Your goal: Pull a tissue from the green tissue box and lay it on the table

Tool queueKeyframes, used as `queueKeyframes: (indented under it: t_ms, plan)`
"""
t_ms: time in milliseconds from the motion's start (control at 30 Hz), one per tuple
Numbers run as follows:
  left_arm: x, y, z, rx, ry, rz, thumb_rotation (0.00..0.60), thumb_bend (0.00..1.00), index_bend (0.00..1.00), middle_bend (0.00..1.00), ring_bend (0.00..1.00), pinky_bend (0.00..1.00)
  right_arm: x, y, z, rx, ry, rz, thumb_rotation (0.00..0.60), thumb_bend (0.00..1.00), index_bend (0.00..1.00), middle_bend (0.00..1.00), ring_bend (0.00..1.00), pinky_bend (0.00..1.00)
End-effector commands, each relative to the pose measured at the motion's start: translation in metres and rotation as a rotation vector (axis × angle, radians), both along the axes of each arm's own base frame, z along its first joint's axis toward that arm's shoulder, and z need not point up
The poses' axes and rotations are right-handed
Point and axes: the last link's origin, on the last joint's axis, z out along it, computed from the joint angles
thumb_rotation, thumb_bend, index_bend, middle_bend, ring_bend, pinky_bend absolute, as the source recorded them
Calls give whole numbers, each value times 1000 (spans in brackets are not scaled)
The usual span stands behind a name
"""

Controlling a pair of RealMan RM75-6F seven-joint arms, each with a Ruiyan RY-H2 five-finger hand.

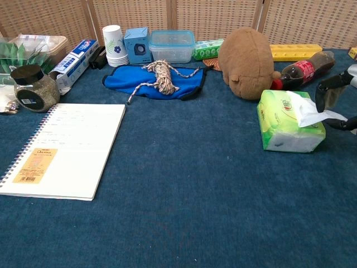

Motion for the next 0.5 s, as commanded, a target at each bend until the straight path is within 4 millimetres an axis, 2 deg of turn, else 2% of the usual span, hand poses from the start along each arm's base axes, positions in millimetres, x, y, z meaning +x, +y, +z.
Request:
queueKeyframes:
  t_ms: [33,267,500]
  plan:
    - [0,0,-1,-4,1,-1,600,304,0,0,0,0,1,0,-1,-18,1,10,600,421,654,582,504,382]
    - [0,1,-4,-15,1,1,600,304,0,0,0,0,11,-6,4,-75,14,57,600,397,702,629,547,417]
    - [-1,1,-4,-18,3,6,600,304,0,0,0,0,66,-18,44,-417,-218,319,600,426,741,664,579,498]
